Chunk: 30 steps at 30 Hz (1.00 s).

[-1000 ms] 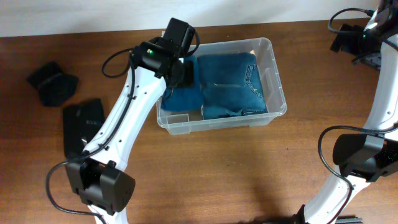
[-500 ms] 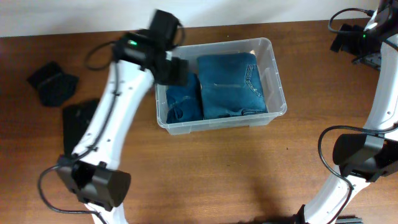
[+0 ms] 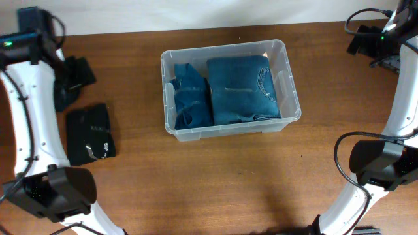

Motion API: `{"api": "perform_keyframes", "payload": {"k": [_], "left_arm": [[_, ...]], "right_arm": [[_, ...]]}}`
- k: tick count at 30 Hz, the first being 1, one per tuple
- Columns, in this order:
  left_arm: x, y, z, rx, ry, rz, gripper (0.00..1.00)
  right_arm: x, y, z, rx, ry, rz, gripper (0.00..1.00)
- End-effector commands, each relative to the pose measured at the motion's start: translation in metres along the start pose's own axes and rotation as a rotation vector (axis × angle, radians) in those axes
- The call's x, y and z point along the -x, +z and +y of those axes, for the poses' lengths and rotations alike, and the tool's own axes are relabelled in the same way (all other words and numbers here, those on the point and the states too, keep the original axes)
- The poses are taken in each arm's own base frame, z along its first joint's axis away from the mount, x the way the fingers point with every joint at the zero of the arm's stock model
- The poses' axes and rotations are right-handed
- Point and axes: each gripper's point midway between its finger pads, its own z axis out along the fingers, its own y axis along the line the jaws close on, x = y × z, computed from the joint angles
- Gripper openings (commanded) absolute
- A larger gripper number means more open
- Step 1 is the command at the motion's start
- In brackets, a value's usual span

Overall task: Pack container
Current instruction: 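Move left gripper back and grasp the black taped garment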

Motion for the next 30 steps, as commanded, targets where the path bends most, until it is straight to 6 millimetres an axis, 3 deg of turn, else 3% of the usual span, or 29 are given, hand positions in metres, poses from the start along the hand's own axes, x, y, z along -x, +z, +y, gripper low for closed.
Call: {"api": "perform_keyframes", "payload": {"k": [1, 12, 17, 19, 21, 24, 27, 30], "left_arm": [[-0.015, 0.01, 0.013, -0.002, 0.018, 0.057, 0.99], [-0.083, 0.115, 0.008, -0.004, 0.029, 0.278, 0.99], [-0.108, 0.151, 0.006, -0.009, 0.029, 0.305, 0.97], [-0.113, 0.16, 0.005, -0.009, 0.029, 0.304, 0.83], [-0.115, 0.166, 0.005, -0.011, 0.028, 0.295, 0.48], [-0.115, 0.17, 0.004, -0.013, 0.027, 0.284, 0.2], [-0.113, 0.17, 0.004, -0.014, 0.027, 0.279, 0.01], [-0.114, 0.17, 0.004, -0.014, 0.027, 0.279, 0.01]], "right_arm": [[0.002, -0.003, -0.002, -0.008, 0.014, -0.011, 0.98], [0.002, -0.003, -0.002, -0.008, 0.014, -0.011, 0.99], [0.002, -0.003, -0.002, -0.008, 0.014, -0.011, 0.98], [0.002, -0.003, -0.002, -0.008, 0.014, -0.011, 0.98], [0.002, -0.003, -0.002, -0.008, 0.014, -0.011, 0.98], [0.002, -0.003, -0.002, -0.008, 0.014, -0.011, 0.98], [0.002, -0.003, -0.002, -0.008, 0.014, -0.011, 0.99], [0.002, -0.003, -0.002, -0.008, 0.014, -0.011, 0.98]]}}
